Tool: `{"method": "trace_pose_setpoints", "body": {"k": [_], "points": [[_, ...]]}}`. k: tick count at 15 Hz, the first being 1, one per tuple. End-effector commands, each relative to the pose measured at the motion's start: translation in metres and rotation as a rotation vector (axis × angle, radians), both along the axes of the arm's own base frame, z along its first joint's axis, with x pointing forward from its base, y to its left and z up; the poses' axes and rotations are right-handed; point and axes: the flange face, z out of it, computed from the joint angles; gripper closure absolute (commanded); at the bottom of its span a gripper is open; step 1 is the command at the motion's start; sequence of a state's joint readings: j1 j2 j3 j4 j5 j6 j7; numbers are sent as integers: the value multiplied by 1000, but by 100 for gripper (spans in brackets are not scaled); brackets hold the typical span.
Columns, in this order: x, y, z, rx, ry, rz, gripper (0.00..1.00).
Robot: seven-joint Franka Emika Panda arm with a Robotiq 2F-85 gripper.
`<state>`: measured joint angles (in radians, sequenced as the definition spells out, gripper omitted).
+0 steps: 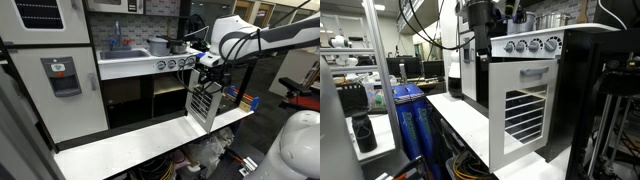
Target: Open the cabinet beneath the stove
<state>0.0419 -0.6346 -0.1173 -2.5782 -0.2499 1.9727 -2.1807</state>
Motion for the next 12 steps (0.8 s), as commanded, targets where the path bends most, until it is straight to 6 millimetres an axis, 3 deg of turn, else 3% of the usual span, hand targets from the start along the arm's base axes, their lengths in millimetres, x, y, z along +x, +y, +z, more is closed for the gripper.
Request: {"method": "trace_pose_setpoints", "body": {"k": [1,6,12], "points": [[-12,-10,0,-17,-12,-51,0],[10,15,14,50,-116,-238,0],[39,88,48,88,-252,-558,0]]}}
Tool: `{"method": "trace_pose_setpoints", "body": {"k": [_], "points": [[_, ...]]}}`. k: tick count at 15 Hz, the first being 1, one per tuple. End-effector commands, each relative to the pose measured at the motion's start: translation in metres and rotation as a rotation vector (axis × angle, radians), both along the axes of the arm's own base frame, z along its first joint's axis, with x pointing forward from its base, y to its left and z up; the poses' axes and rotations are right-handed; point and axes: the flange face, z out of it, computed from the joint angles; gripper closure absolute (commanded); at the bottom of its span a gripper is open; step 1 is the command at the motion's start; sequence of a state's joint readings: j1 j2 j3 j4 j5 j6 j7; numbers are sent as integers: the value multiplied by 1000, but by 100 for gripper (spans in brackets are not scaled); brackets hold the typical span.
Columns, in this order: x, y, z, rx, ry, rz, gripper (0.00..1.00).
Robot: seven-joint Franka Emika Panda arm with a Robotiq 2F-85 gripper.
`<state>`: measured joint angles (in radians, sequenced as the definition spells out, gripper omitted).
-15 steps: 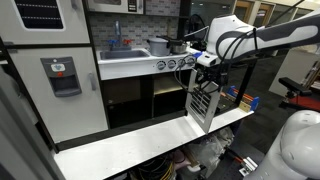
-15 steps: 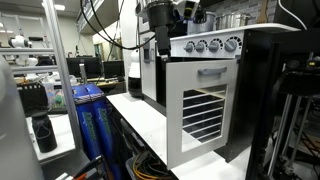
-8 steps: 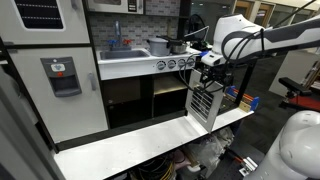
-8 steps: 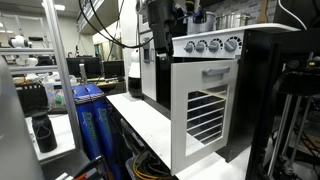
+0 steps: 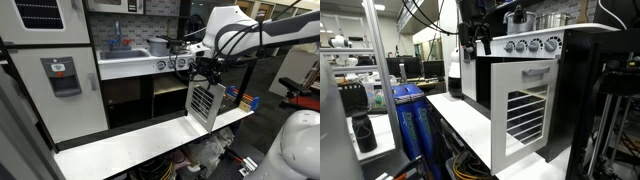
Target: Open the cabinet beneath the stove
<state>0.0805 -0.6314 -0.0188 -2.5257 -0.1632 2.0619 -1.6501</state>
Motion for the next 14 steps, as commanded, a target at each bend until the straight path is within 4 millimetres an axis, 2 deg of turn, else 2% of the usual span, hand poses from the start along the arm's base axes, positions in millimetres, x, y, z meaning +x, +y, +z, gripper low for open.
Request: {"method": "trace_pose_setpoints", "body": {"k": [1,3,6,11,12,14], "points": [[26,40,18,3,-57,-194,0],[32,56,25,-10,-99,-310,0],[37,69,34,-27,-158,-485,0],[30,85,41,-31,-272,-772,0],[30,80,37,-14,-235,-693,0],[29,84,38,-10,-244,-702,0]]}}
